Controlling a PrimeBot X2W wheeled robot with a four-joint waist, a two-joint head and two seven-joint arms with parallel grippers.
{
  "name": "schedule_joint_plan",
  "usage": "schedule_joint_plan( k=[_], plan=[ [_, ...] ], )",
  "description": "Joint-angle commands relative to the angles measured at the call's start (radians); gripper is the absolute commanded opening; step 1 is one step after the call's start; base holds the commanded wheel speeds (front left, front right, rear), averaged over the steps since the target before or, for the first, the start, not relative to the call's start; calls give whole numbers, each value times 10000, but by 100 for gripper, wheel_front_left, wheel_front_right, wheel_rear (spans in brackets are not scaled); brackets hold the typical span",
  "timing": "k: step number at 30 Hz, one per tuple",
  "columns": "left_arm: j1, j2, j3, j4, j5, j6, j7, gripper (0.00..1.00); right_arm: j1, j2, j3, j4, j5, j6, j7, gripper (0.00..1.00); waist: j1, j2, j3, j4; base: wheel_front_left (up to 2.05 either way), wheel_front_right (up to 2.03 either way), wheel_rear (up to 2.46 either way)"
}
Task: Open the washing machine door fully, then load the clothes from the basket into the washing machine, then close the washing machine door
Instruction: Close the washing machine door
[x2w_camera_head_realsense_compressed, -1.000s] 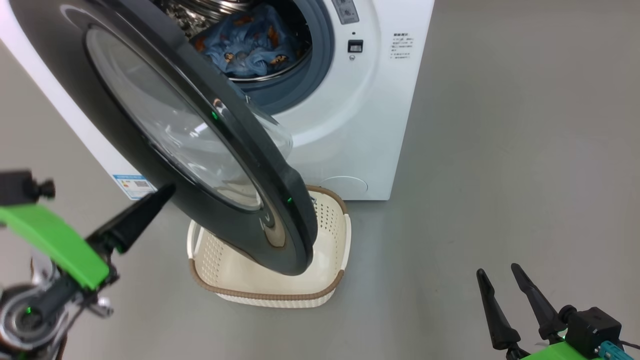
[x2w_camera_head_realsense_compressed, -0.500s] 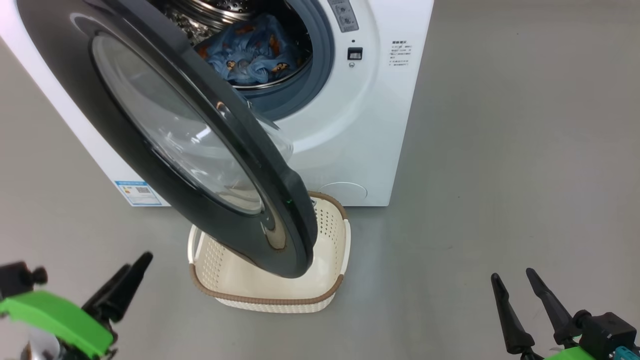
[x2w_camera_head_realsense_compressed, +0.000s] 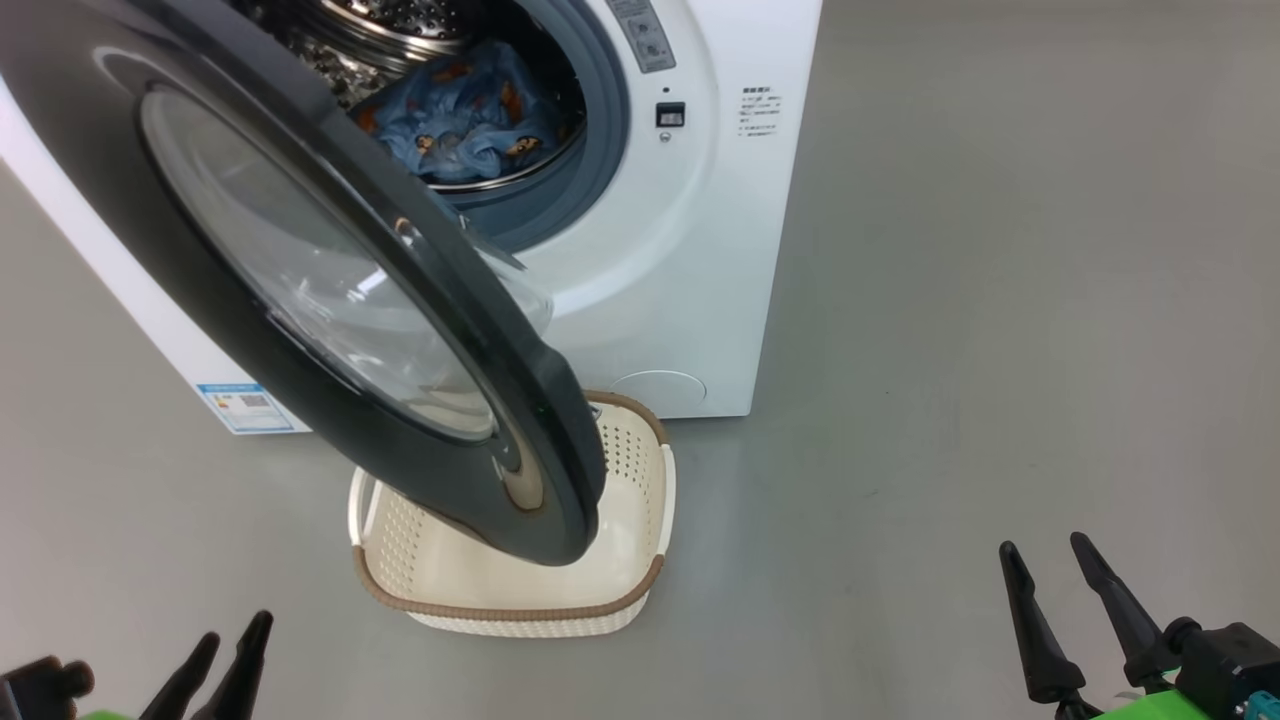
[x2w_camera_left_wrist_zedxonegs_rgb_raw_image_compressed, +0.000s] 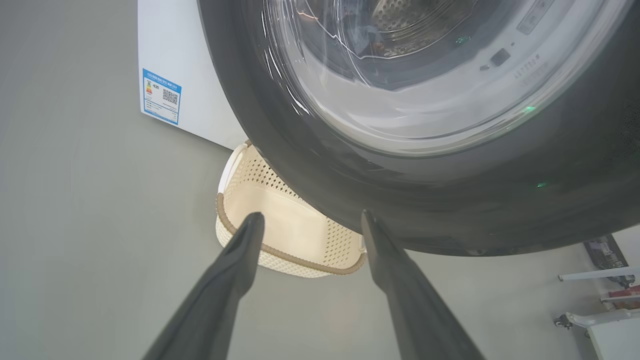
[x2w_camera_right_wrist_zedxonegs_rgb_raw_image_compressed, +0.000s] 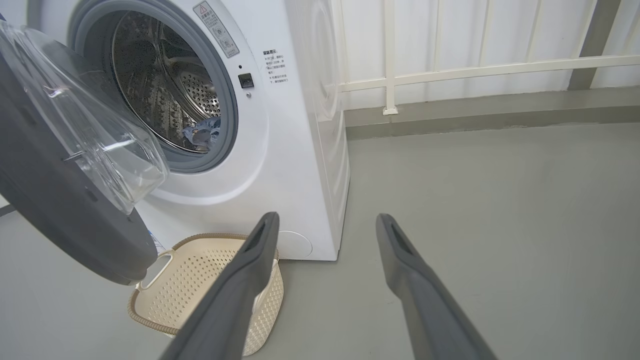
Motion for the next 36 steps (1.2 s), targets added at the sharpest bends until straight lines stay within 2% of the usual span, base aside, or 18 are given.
schedule_joint_plan(
  k=[1,5,11,17,26,32,36],
  plan=[
    [-297,441,268,45,202,-29,-247,100,9,-192,151,-256,90,62,-49,100,0,0,-8,-68,0,0,0],
    [-380,213,180,590,577,-29,-598,100,55,-212,8,-270,96,62,-49,100,0,0,-46,-219,0,0,0],
    [-182,-505,1470,563,1782,-29,-622,100,131,-205,-153,-297,106,62,-49,100,0,0,-121,-299,0,0,0],
    [529,-1301,2600,173,3890,-29,-624,100,197,-215,-184,-269,147,62,-49,100,0,0,-274,-387,0,0,0],
    [1262,-2424,3759,-643,6741,-29,-625,100,258,-224,-223,-287,171,62,-49,100,0,0,-403,-386,0,0,0],
    [1541,-3087,4394,-1099,7815,-29,-626,100,277,-219,-226,-270,182,62,-49,100,0,0,-392,-381,0,0,0],
    [1607,-3364,4601,-1038,8125,-29,-626,100,234,-171,-189,-232,170,62,-49,100,0,0,-348,-389,0,0,0]
  ],
)
